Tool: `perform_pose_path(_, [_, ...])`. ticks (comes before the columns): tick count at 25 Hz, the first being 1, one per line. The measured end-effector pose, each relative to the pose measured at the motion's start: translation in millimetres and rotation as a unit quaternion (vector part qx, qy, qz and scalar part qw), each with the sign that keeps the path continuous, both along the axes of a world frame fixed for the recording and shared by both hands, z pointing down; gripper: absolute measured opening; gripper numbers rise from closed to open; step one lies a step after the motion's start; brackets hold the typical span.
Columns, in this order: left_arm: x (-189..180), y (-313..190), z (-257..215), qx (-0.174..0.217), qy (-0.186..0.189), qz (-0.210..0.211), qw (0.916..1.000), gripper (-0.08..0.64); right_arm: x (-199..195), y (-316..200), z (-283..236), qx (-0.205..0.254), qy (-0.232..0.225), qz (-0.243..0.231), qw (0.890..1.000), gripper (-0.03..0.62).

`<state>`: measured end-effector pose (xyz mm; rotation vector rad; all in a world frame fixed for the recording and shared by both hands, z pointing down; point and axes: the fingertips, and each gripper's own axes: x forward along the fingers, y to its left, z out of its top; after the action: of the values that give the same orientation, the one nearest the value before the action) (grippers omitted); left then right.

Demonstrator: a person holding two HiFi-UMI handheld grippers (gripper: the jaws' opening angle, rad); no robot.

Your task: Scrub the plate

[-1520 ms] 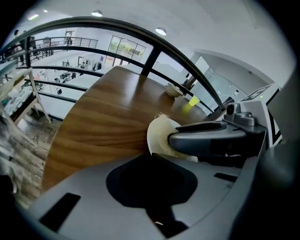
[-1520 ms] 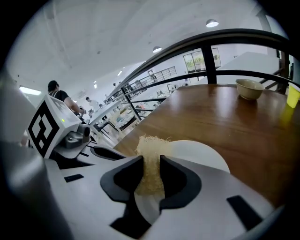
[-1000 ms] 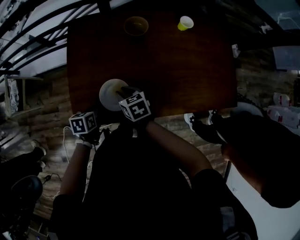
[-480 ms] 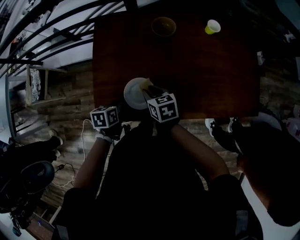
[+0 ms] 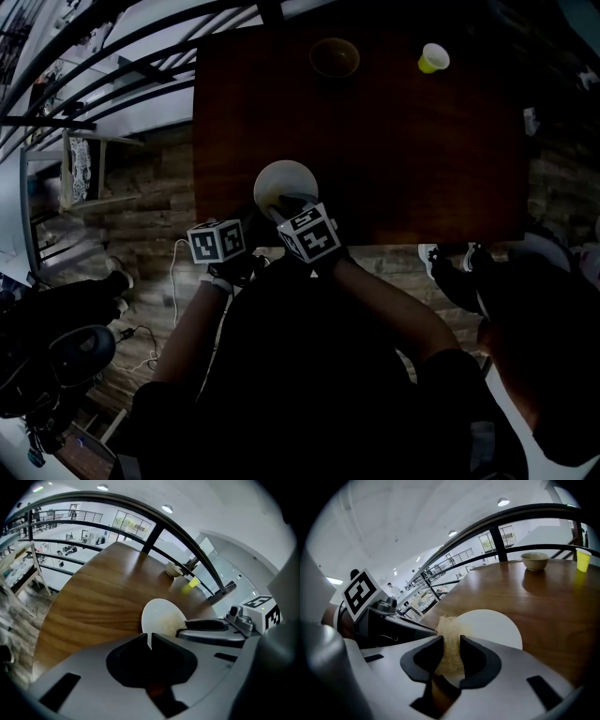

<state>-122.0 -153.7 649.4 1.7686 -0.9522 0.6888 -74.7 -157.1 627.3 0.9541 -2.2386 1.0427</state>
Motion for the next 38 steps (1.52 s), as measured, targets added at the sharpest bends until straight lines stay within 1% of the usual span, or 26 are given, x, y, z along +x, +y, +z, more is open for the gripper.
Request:
perform_pose_path(4, [7.2,-1.9,2.9,-0.002,0.004,0.008,1.0,0.034,21.2,-9.0,-0.6,-0.006,0.005,0.027,1.0,0.12])
perform_pose_path(6, [8.2,1.7,3.1,-0.006,-0.003,0.012,0.9999,0.034,36.8,-10.8,-1.4,-0.01,0.008,0.049,0.999,0.12])
perform_pose_path(11, [5.4,-0.6,3.9,-0.005,-0.006,0.009,0.9999,0.034,75.0,-31.6,-10.9,0.0,0.007,0.106,0.994,0.12])
perform_pose_path(13, [5.8,2.9,5.1,-0.008,-0.003,0.007,0.9999,0.034,82.4,-32.4,-14.8,0.0,0.004,0.118,0.993,0.12])
perform_pose_path(15, [7.3,4.4,4.9,-0.008,-0.003,0.005,0.9999,0.034,82.4,-28.3,-17.8,-0.001,0.0,0.115,0.993,0.12])
perform_pose_path(17, [8.2,4.4,4.0,-0.008,-0.001,0.006,1.0,0.034,72.1,-20.0,-19.3,-0.004,-0.004,0.099,0.995,0.12])
perform_pose_path(19, [9.4,3.2,3.0,-0.008,0.003,0.003,1.0,0.034,55.3,-9.1,-18.8,-0.008,-0.009,0.072,0.997,0.12])
perform_pose_path(23, [9.3,-3.4,3.6,-0.005,-0.002,-0.003,1.0,0.034,19.7,12.8,-13.1,-0.02,-0.016,0.009,1.0,0.12])
perform_pose_path(26, [11.9,-7.0,-1.3,-0.001,-0.002,-0.001,1.0,0.034,5.9,21.5,-6.5,-0.026,-0.018,-0.015,0.999,0.12])
perform_pose_path(28, [12.0,-6.5,1.6,-0.001,-0.003,0.0,1.0,0.034,7.7,20.9,-2.4,-0.028,-0.015,-0.015,0.999,0.12])
perform_pose_path(31, [10.3,-5.2,4.0,-0.004,-0.002,-0.002,1.0,0.034,17.3,14.0,-0.4,-0.028,-0.01,-0.001,1.0,0.12])
perform_pose_path(34, [7.5,-4.2,4.5,-0.005,0.001,-0.005,1.0,0.034,32.2,5.6,1.9,-0.03,-0.005,0.023,0.999,0.12])
perform_pose_path(38, [10.2,-6.8,0.2,-0.002,-0.002,-0.004,1.0,0.034,62.1,-11.2,-0.7,-0.026,-0.005,0.064,0.998,0.12])
